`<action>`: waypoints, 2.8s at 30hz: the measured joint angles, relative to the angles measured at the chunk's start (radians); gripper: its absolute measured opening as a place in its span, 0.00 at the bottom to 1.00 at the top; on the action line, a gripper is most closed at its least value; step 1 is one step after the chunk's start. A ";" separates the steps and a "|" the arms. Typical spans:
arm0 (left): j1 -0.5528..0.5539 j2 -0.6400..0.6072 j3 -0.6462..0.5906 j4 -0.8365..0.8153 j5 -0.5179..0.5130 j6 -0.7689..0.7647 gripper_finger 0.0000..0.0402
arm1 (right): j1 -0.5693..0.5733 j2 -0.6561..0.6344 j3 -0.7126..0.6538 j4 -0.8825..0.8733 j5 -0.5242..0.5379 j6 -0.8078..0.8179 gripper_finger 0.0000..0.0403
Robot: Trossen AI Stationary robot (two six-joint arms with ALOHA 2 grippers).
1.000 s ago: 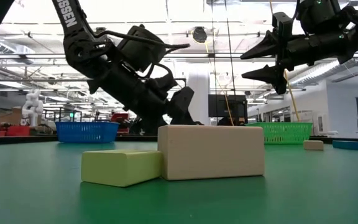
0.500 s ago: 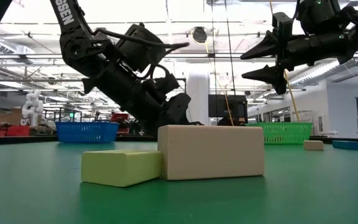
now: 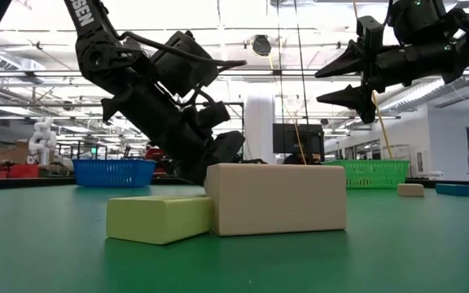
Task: Sort & place blocks by color
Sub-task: Put the top green block into the blue bin, then put the top brown block into the black bin
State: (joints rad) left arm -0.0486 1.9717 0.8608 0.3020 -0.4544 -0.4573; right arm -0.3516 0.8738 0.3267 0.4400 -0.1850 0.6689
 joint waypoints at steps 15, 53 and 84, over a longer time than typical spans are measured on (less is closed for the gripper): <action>0.000 -0.013 -0.006 0.051 -0.033 0.146 0.33 | 0.000 0.000 0.000 0.000 0.000 0.000 0.56; 0.499 -0.500 -0.110 -0.636 -0.159 -0.058 0.45 | 0.000 -0.001 0.000 -0.003 0.000 0.000 0.56; 0.339 -0.627 -0.185 -0.165 0.012 0.265 0.38 | 0.000 -0.001 0.000 -0.002 0.000 0.000 0.56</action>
State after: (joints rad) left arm 0.2901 1.3449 0.6762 0.1371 -0.4427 -0.1921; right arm -0.3515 0.8730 0.3267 0.4377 -0.1848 0.6689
